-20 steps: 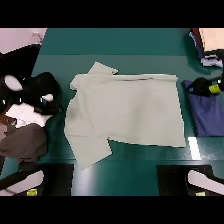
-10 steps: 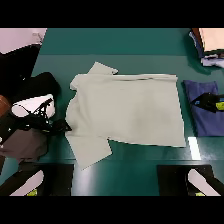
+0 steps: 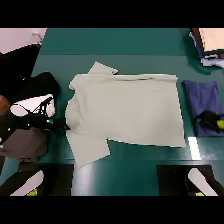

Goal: Fold the shirts.

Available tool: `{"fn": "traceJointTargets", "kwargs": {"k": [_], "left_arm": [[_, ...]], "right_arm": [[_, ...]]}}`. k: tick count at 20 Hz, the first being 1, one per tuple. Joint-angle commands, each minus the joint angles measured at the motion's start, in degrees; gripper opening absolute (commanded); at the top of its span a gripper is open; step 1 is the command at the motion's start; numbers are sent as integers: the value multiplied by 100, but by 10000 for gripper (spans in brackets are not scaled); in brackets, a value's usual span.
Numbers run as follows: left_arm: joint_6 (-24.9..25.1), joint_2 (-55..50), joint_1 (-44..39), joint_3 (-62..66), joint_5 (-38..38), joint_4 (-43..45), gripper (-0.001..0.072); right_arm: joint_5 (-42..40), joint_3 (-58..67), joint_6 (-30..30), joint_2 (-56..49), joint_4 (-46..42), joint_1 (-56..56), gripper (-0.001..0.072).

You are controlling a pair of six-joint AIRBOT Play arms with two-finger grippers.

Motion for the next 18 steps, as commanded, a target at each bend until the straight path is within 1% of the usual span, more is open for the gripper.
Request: {"fn": "traceJointTargets", "kwargs": {"k": [1, 3, 5, 8, 9, 12, 15, 16, 18], "left_arm": [[24, 4, 4, 323, -70, -15, 26], [59, 4, 4, 389, -59, -11, 27], [66, 4, 4, 396, -57, -11, 27], [68, 4, 4, 396, -39, -13, 27], [96, 4, 4, 396, -44, -11, 27], [179, 4, 4, 396, -116, -11, 27], [267, 50, 4, 400, -264, 31, 26], [249, 208, 4, 402, -258, 76, 25], [68, 717, 4, 538, -302, 236, 25]], "right_arm": [[15, -1005, 2, 20, -507, -422, 571], [-240, -1403, 2, 20, -398, -326, 504], [-374, -1624, 9, 20, -369, -81, 503], [-636, -1740, 74, 17, -85, 313, 495], [-680, -1738, 96, 17, -4, 448, 436], [-599, -1738, 210, 17, 0, 782, 427], [-385, -1738, 195, 22, 7, 1121, 106], [-380, -1731, 190, 50, 2, 1244, 16], [-387, -1556, 192, 280, 35, 1414, 16]]}}
